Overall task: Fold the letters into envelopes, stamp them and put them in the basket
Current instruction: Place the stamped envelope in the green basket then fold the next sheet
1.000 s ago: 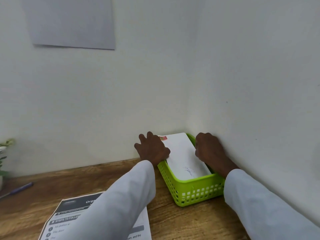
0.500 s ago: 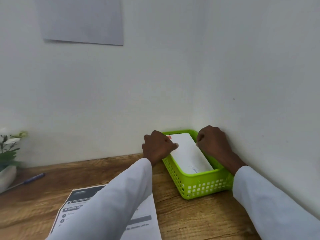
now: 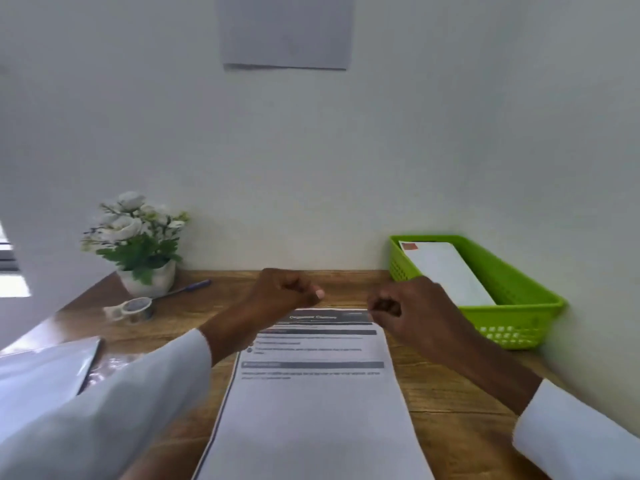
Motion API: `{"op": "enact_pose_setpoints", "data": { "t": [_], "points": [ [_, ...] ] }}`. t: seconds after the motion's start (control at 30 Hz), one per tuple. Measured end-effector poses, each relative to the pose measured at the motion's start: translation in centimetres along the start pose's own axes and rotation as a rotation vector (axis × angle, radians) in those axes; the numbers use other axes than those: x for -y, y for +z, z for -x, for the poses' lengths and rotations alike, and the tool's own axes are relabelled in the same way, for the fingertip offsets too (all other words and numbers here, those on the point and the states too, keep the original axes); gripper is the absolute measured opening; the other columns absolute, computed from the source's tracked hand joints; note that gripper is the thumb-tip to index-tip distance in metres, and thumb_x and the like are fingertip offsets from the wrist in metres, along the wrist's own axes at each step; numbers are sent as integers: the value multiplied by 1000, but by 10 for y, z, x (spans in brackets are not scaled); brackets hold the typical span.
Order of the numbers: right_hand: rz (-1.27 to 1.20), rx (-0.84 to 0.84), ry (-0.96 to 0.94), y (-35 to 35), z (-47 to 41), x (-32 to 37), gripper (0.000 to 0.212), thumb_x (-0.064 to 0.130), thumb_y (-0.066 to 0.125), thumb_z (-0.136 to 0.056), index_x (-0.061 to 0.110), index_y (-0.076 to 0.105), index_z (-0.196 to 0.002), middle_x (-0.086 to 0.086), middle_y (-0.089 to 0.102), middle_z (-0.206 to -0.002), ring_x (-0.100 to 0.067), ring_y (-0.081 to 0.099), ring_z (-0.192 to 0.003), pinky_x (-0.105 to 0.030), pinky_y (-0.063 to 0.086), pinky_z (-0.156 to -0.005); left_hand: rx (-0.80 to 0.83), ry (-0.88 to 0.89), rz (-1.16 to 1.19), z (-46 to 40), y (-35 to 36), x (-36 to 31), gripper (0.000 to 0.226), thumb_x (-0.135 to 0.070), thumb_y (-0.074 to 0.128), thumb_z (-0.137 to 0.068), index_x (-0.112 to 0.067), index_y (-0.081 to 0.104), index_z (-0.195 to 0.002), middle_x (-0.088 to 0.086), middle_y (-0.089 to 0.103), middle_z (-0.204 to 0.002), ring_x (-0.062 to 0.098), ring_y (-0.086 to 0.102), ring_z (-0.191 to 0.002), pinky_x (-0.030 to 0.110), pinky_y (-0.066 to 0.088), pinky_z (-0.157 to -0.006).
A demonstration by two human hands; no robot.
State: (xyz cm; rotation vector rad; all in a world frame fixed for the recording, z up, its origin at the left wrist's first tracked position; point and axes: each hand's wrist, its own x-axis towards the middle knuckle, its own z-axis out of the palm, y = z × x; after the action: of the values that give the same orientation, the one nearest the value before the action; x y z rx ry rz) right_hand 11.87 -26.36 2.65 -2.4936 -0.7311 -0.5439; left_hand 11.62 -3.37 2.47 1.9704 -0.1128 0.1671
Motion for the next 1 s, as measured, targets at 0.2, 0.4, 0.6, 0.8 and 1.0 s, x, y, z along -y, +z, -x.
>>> {"op": "enact_pose_setpoints", "data": {
  "t": [0.2, 0.4, 0.6, 0.8, 1.0],
  "points": [
    [248, 101, 196, 30, 21, -6, 29, 49, 66, -83, 23, 65, -95, 6, 70, -91, -15, 63, -89, -27, 35, -67, -210, -161, -181, 40, -48, 60, 16, -34, 79, -77, -20, 72, -79, -4, 74, -76, 11, 67, -74, 31, 50, -67],
    [65, 146, 313, 36, 25, 3, 38, 49, 74, -78, 24, 65, -105, 8, 68, -91, -10, 63, -84, -27, 49, -74, -190, -92, -422, 60, -34, 72, 39, -50, 74, -76, -32, 60, -107, -16, 66, -103, 9, 60, -96, 27, 49, -78],
    [-450, 95, 423, 50, 12, -3, 35, 10, 84, -72, 18, 66, -101, 2, 68, -88, -2, 63, -67, -10, 48, -60, -228, -129, 36, 46, -34, 63, 49, -10, 80, -76, -31, 52, -112, -10, 68, -100, 3, 66, -81, 11, 48, -54],
    [-894, -14, 537, 69, -3, -5, 60, -4, 76, -77, 17, 53, -128, -13, 76, -96, -27, 74, -87, -41, 60, -77, -237, -175, 410, 34, -39, 68, 36, 6, 69, -83, -12, 60, -112, 11, 74, -100, 15, 74, -77, 25, 57, -58],
    [-1178, 113, 488, 65, -7, -10, 34, 3, 69, -83, 3, 66, -116, -13, 75, -107, -30, 73, -97, -33, 60, -80, -138, -198, 695, 35, -50, 71, 34, -4, 61, -88, -9, 56, -122, 18, 71, -114, 38, 69, -101, 54, 55, -88]
  ]
}}
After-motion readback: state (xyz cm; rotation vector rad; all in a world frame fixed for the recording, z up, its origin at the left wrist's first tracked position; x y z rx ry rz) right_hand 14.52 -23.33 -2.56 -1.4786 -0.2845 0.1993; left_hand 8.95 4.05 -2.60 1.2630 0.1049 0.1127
